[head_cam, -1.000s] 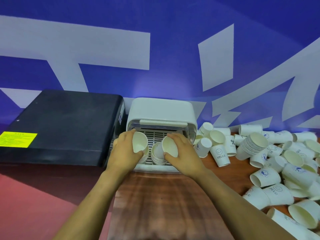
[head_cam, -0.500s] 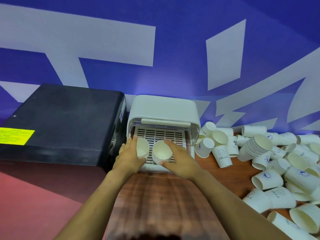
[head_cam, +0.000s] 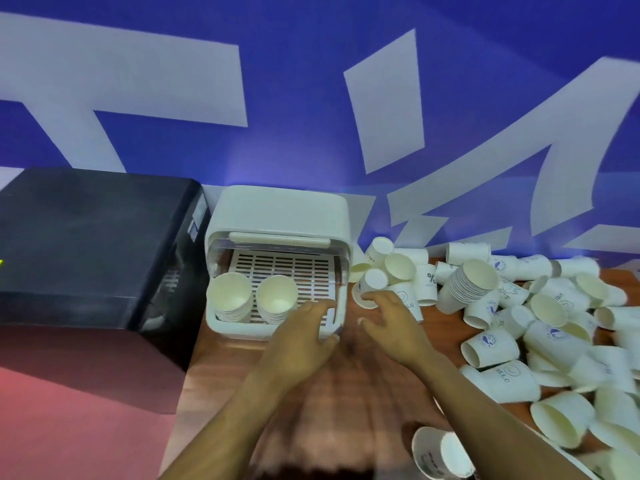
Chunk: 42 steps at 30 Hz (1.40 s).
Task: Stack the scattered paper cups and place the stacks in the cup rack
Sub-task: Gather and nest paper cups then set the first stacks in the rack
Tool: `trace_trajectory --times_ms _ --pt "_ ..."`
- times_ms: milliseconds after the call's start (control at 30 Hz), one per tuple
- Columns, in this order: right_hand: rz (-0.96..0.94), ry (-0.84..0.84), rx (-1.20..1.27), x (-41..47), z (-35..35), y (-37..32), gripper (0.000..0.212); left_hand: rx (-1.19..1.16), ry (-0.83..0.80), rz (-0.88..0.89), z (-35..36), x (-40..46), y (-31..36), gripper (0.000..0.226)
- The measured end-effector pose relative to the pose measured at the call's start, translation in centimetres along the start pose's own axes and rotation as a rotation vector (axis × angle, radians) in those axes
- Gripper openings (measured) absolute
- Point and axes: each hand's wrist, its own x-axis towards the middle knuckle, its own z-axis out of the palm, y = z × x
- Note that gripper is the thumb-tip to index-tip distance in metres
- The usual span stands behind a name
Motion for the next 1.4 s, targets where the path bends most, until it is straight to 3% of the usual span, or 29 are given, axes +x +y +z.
trace_trajectory --times_ms 300,433,567,1033,1400 --pt "0.134 -0.017 -0.062 1.2 -4.9 8.4 0.05 0.08 -0.051 0.009 6.0 6.4 6.1 0.053" --pt "0.155 -0.073 -0.08 2.7 -5.3 10.7 0.053 0.176 -0.081 -0.087 7.8 9.2 6.6 0.06" --pt "0.124 -0.102 -0.125 4.3 -4.9 12.0 0.058 0.242 -0.128 -0.236 8.8 11.1 6.2 0.073" --pt "0.15 -0.061 -0.139 6.7 -2.3 12.9 0.082 0.423 -0.183 -0.357 13.1 17.0 4.7 0.083" --pt "0.13 -0.055 -0.031 6.6 -2.0 14.7 0.087 0.587 -0.028 -0.266 13.7 18.5 4.5 0.048"
